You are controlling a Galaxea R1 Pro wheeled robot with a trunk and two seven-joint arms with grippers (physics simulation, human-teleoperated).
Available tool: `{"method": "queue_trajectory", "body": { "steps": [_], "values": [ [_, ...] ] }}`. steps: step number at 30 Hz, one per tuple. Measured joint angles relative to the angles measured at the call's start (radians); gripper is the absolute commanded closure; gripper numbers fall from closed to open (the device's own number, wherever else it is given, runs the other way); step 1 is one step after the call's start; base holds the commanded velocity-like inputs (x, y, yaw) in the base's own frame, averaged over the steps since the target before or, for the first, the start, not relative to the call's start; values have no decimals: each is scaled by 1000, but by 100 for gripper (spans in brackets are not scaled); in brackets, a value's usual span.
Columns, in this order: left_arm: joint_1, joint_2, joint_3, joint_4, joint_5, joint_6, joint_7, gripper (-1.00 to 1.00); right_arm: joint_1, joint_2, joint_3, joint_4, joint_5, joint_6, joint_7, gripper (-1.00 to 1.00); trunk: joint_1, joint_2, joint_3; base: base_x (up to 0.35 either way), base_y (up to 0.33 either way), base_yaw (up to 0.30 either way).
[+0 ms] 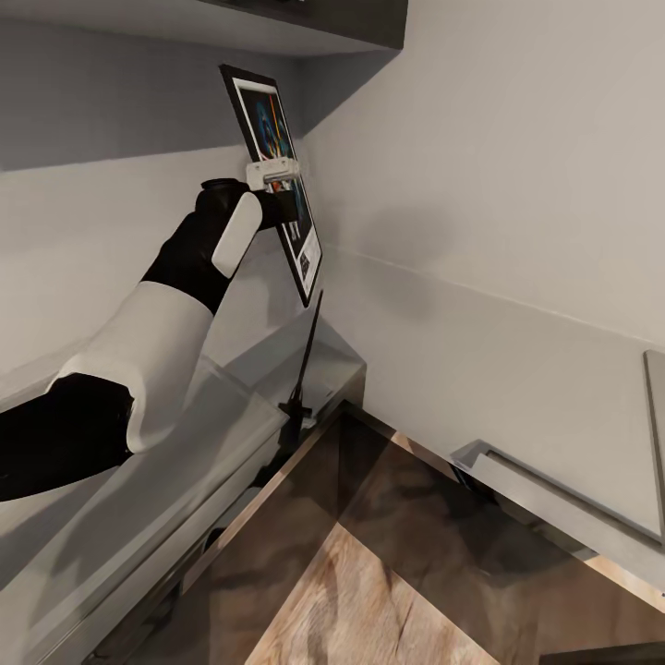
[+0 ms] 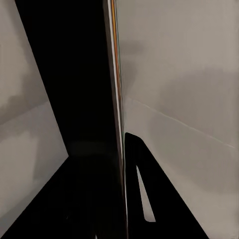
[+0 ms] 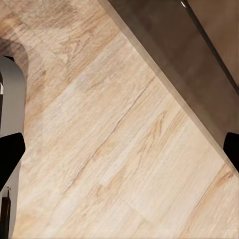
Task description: Pick up the poster from the kitchen countertop and hang it on one of the wall nails in the kitchen.
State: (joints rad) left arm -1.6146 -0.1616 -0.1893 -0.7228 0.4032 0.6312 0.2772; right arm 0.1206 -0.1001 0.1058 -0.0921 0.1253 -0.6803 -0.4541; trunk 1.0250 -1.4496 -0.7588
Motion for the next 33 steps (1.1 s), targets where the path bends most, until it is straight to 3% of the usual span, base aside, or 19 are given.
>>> {"method": "queue_trajectory", "body": {
  "steps": [13,33],
  "values": [
    [0,0,-1,-1,1,1,0,100,0,1,0,-1,0,0,-2,-100,0,0,1,0,0,0],
    [0,0,0,-2,1,1,0,100,0,1,2,-1,0,-1,-2,-100,0,0,32,-6,0,0]
  ]
}}
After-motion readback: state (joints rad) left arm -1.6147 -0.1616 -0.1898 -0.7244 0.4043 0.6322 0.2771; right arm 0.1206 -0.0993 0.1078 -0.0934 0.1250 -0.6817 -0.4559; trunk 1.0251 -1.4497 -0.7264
